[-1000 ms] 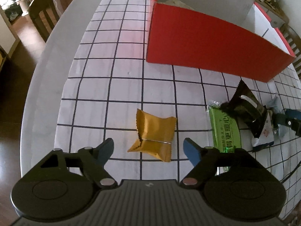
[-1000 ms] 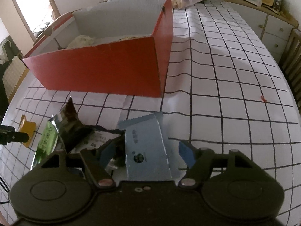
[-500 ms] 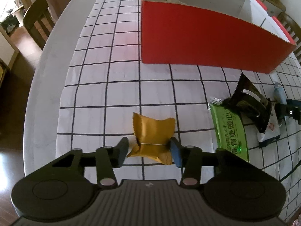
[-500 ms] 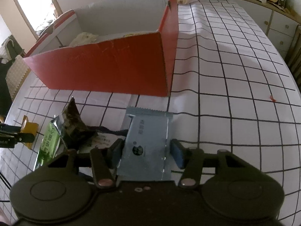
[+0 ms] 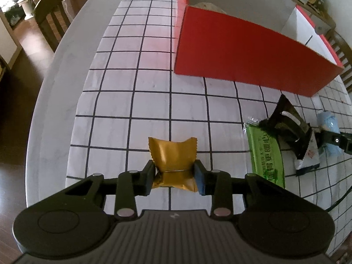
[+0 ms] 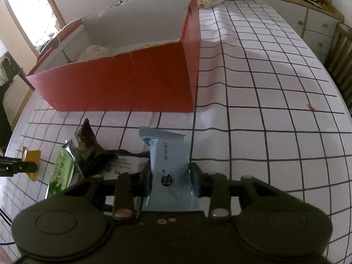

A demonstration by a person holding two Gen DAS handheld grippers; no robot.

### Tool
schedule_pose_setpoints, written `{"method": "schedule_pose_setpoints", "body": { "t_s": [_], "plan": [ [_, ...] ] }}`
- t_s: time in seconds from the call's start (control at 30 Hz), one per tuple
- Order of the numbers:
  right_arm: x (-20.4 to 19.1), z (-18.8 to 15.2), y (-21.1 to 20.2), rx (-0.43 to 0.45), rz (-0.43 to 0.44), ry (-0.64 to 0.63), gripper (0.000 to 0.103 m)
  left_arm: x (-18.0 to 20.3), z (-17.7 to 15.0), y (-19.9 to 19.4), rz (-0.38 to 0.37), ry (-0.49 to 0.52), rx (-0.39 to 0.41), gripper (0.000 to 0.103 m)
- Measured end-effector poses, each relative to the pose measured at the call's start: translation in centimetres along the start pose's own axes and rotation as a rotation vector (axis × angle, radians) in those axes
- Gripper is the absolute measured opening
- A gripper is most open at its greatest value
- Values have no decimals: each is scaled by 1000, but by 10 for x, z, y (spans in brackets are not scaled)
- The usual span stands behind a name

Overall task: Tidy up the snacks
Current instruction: 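Carry the gold and light blue packs over the red box and lower them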

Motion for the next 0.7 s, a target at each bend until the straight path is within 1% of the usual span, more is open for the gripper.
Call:
{"method": "schedule_pose_setpoints", "body": {
  "t_s": [0.1,0.13,0.17,0.2,0.47,0.7],
  "plan": [
    [-1,-1,-7,12,0,9,28,-1,-1,-6,-12,-10,10,36],
    [-1,-2,-9,17,-1,12,25,-1,-2,-8,-14,-14,11,36],
    [-1,-3,-11,18,-2,21,17,-2,-2,-10,-19,-20,11,36],
    [-1,-4,-13,20,2,30,14,-2,-3,-11,-23,-25,13,36],
    [-8,-10,-34,64,10,48,14,-9,-9,-31,-51,-56,31,36],
    [-31,-7,-61,101,38,31,14,-8,-5,-60,-78,-64,77,36]
  ]
}}
Point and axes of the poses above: each gripper's, at about its wrist camera, not at the fingertips, and y roughly the way its jaws point, x to its right, z to its top, the point moved 10 cm from there along y, roughly the way its jaws point, and after that the axes turned 3 degrees about z, right-handed, at the moved point
